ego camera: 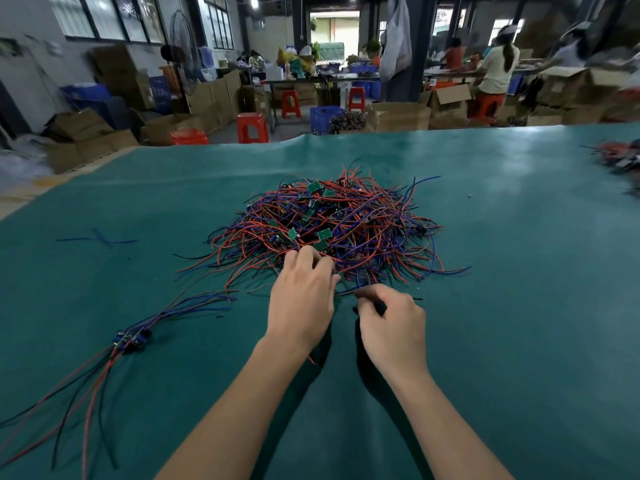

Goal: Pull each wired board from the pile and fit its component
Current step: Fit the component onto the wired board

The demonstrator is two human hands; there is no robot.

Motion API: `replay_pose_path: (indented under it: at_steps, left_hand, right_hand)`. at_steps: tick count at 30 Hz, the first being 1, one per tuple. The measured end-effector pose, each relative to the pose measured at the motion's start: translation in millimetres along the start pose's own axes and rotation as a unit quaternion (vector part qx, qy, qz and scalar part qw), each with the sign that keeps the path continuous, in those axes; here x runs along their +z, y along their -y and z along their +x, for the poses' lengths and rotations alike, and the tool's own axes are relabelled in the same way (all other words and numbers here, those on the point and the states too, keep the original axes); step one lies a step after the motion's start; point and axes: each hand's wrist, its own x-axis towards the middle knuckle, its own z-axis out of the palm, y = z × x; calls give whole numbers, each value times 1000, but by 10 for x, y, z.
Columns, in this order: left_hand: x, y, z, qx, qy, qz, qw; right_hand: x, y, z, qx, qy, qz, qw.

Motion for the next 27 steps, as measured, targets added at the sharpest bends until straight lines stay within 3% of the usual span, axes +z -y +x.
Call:
replay_pose_path:
  at_steps: [2,6,10,14,16,18,21,23,25,27]
  left_hand:
    - [-66,-17,-60,6,-20,-1,1000]
    - [-63,-75,-173,3,16,-30,999]
    - [-2,-165,-351,42,-20,-99,994]
    - [18,-187,-476,-17,-3,-209,978]
    - [11,-193,-498,-29,-39,-222,974]
    - [-25,-179,-466,-111,-89,-329,934]
    - [-103,-131,-381,-258,-72,-564,781]
    - [-142,-108,-379,-278,-34,-619,734]
    - [-181,-122,-375,-262,27,-649,714]
    - [-192,-137,-385,-231,105,-641,724]
  right_hand:
    - [-3,0,6,1,-12,10,1000]
    - [11,2,-24,-37,-1,22,999]
    - [-23,-8,27,2,8,136,991]
    - [-97,46,49,99,21,326,940]
    - [-184,89,69,142,23,421,895]
    - [-325,110,103,179,46,512,839]
    - [-528,87,141,219,74,622,748]
    - [-577,93,126,223,107,653,716]
    - [-532,117,95,206,153,628,735]
    - [-422,154,44,175,179,569,784]
